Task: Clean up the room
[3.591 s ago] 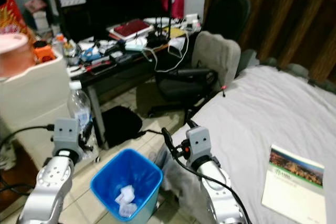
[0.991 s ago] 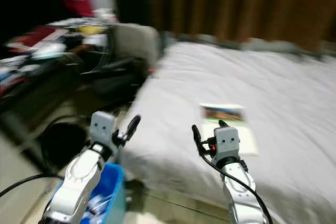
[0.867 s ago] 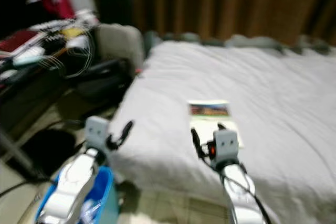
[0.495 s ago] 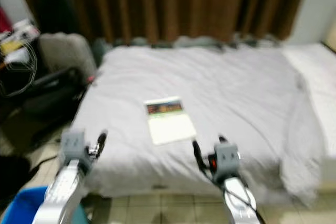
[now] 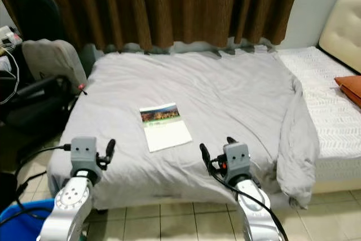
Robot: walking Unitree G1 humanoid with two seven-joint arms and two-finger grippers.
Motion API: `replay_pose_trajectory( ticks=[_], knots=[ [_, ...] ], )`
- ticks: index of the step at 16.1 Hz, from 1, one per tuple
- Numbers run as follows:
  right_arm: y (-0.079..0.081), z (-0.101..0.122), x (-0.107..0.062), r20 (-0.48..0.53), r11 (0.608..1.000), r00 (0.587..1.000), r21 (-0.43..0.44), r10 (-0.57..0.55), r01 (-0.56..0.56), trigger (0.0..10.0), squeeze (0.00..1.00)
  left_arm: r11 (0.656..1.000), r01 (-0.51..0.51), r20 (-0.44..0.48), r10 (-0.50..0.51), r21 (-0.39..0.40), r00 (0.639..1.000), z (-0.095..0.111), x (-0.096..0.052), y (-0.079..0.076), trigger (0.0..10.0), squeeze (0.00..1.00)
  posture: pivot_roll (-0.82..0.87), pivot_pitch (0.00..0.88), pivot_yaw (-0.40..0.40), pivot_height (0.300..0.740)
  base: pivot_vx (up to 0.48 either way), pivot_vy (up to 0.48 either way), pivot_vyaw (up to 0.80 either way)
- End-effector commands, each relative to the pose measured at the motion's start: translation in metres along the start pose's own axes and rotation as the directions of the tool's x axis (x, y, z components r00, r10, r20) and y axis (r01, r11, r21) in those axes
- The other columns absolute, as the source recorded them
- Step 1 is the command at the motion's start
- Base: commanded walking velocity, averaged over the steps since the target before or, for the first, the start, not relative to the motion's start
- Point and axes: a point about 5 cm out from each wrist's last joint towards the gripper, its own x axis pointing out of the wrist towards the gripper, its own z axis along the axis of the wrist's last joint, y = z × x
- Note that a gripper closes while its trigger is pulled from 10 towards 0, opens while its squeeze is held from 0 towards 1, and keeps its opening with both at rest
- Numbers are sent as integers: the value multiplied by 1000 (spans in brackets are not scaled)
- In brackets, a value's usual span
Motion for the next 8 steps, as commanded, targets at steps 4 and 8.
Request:
replay_pose_trajectory(
  ticks=[4, 8],
  knots=[
    [10, 2, 10, -8, 998, 998, 25, 56, -56, 10000, 43, 999, 11, 26, -11, -30, 1000, 13, 12, -5, 10000, 0, 6, 0, 7, 740, 424, 0, 0],
    [7, -2, 7, -22, 998, 999, 50, 36, -35, 10000, 43, 999, 14, 27, -13, -33, 1000, 14, 16, -4, 10000, 0, -4, 0, 14, 740, 425, 0, 0]
  ],
)
